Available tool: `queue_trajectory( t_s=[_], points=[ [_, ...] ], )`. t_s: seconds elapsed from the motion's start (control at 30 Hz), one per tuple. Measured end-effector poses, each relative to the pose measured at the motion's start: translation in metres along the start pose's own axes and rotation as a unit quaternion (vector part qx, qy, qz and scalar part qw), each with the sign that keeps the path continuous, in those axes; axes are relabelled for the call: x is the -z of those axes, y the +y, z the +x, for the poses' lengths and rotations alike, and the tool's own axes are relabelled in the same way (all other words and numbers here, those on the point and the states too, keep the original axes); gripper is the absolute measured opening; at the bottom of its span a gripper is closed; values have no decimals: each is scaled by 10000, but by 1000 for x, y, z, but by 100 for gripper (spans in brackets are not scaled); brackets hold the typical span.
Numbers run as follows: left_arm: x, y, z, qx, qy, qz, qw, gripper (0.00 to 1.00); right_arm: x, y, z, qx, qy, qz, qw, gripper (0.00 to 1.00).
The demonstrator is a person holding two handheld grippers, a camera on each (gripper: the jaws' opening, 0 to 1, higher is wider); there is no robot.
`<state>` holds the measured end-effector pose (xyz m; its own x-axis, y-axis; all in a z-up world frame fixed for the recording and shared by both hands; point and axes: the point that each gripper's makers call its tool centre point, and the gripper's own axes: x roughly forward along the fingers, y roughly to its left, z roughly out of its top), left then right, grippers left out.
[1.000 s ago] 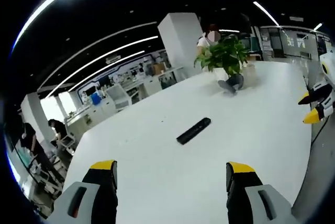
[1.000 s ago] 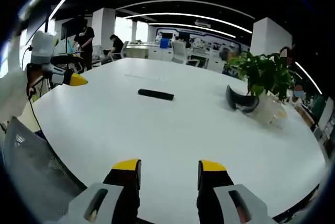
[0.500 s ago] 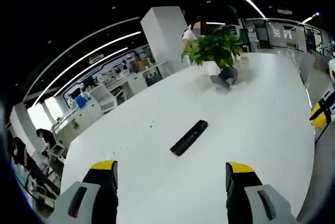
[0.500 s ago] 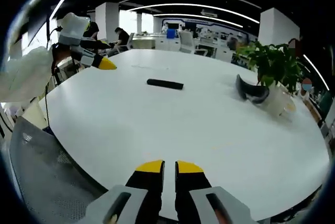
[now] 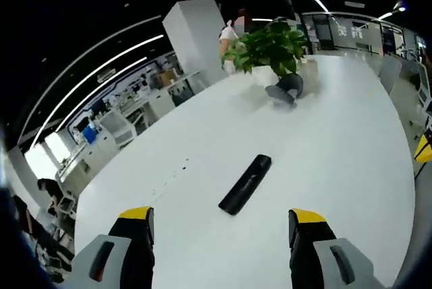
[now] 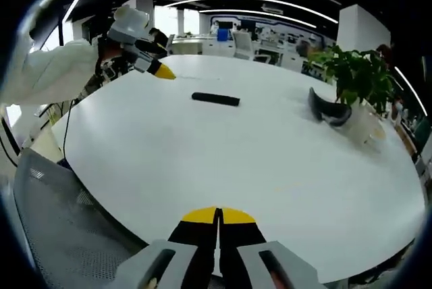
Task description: Press the specified remote control buttons in sequence, fully releasing each button before pressing the next.
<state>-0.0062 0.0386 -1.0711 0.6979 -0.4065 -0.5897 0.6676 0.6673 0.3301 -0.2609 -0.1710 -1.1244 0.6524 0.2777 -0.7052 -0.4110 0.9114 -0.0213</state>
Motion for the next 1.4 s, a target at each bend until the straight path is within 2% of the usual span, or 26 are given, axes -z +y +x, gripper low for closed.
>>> queue_trajectory(
  t_s=[0.27,0.67,0.8,1.03,1.07,1.13,1.2,1.33,1.4],
  points=[
    [3,0,33,274,271,238,9990,79,4,1,2,-46,135,-14,9999,0],
    [10,-1,74,745,686,662,9926,64,8,3,3,-98,295,-27,9995,0],
    [17,-2,84,939,889,833,9881,58,8,5,4,-131,341,-34,9993,0],
    [28,-9,102,1465,1215,714,9791,50,9,7,5,-157,409,-18,9990,0],
    [33,-15,104,1715,1329,666,9739,47,10,7,5,-160,421,-19,9990,0],
    [37,-16,110,1738,1408,618,9727,45,10,8,6,-162,440,-26,9989,0],
    [41,-18,114,1841,1495,714,9689,45,11,8,6,-166,460,-23,9988,0],
    [45,-22,120,2098,1621,593,9624,45,12,9,6,-171,483,-13,9987,0],
    [50,-19,124,2114,1775,563,9595,45,12,9,6,-184,499,-15,9986,0]
  ],
)
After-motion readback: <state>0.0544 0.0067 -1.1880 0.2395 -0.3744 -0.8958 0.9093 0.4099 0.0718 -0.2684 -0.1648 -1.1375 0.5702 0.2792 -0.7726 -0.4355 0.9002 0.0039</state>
